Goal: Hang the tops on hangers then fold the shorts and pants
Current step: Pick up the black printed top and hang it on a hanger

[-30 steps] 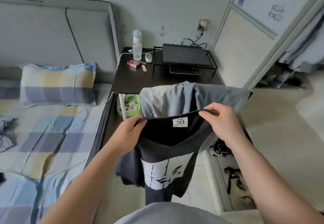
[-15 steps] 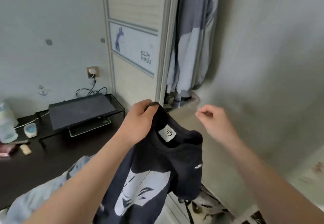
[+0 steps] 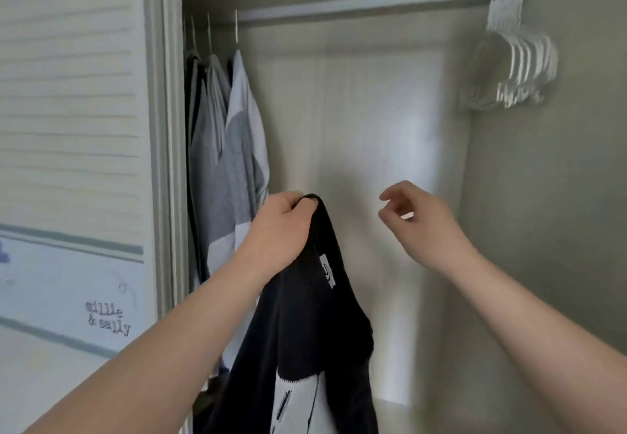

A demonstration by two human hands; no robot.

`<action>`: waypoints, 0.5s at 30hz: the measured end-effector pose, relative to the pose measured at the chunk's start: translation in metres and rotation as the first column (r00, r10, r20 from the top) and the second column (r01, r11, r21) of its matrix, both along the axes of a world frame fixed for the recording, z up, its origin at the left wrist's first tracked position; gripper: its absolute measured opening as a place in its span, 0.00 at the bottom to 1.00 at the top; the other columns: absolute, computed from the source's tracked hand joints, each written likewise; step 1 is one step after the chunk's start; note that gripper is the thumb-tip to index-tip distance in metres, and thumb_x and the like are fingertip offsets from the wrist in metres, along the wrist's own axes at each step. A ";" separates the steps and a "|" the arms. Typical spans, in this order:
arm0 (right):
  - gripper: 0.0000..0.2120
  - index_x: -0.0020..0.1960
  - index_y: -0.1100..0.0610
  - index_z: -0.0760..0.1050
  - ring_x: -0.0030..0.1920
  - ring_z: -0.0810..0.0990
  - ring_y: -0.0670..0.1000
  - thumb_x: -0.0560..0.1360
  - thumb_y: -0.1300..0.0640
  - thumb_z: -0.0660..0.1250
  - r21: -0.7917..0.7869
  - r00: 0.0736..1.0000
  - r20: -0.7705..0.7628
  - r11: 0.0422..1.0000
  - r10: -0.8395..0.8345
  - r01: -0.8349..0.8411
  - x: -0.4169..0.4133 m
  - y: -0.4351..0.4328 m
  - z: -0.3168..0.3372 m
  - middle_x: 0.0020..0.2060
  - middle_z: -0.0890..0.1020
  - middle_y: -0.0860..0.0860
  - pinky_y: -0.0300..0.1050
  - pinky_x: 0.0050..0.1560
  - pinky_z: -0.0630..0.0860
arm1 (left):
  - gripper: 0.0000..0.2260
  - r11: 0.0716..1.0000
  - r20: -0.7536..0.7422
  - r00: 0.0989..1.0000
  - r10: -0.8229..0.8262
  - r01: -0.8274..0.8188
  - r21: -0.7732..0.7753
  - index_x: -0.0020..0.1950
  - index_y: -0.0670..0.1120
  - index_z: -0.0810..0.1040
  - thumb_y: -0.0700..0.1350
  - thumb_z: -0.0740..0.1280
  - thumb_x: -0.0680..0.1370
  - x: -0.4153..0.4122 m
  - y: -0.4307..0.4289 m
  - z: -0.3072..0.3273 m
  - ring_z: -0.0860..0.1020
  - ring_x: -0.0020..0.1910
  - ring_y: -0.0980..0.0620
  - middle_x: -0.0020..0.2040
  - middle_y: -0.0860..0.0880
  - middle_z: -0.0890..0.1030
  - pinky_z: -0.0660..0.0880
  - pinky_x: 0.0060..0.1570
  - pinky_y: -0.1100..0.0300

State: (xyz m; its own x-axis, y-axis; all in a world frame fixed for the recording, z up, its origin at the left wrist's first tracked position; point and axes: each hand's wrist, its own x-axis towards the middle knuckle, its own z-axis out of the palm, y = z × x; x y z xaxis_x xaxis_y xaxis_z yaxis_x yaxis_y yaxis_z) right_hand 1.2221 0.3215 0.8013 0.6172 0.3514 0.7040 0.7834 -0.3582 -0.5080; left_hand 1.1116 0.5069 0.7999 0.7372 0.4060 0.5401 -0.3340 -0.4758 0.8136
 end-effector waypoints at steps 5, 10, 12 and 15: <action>0.11 0.59 0.52 0.75 0.55 0.76 0.52 0.78 0.56 0.67 -0.019 0.940 0.237 0.967 -0.243 0.255 0.025 0.001 0.091 0.51 0.78 0.49 0.49 0.56 0.73 | 0.13 0.996 0.074 0.994 -0.084 0.086 -0.023 0.37 0.46 0.70 0.48 0.63 0.81 0.059 0.008 0.063 0.69 0.31 0.50 0.32 0.47 0.68 0.65 0.35 0.55; 0.15 0.63 0.53 0.73 0.61 0.72 0.59 0.77 0.52 0.65 0.000 0.700 0.481 0.798 -0.529 0.603 0.051 0.003 0.180 0.59 0.76 0.53 0.53 0.60 0.68 | 0.08 0.990 0.115 0.989 -0.098 0.108 -0.086 0.42 0.46 0.75 0.46 0.64 0.80 0.108 0.019 0.120 0.74 0.35 0.46 0.36 0.45 0.73 0.69 0.38 0.54; 0.18 0.64 0.53 0.71 0.64 0.70 0.61 0.76 0.51 0.64 0.005 0.549 0.555 0.663 -0.625 0.749 0.062 0.002 0.211 0.62 0.74 0.55 0.54 0.60 0.66 | 0.07 0.992 0.124 0.989 -0.077 0.088 -0.087 0.42 0.45 0.73 0.45 0.63 0.80 0.122 0.023 0.140 0.72 0.35 0.47 0.37 0.44 0.72 0.67 0.37 0.56; 0.20 0.67 0.55 0.69 0.66 0.68 0.61 0.75 0.55 0.63 -0.049 0.418 0.548 0.470 -0.725 0.881 0.083 -0.010 0.247 0.64 0.72 0.57 0.55 0.62 0.64 | 0.06 0.997 0.176 0.983 -0.043 0.052 -0.048 0.44 0.46 0.74 0.45 0.63 0.80 0.139 0.025 0.167 0.70 0.37 0.48 0.39 0.45 0.71 0.64 0.37 0.56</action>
State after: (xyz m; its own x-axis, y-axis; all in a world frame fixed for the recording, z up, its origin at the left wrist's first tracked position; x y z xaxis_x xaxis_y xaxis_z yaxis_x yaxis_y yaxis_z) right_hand 1.3055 0.3113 1.0485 0.4112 0.0722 0.9087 0.1242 -0.9920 0.0227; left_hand 1.2507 0.5319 0.9669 0.6527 0.4039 0.6410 -0.4945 -0.4140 0.7643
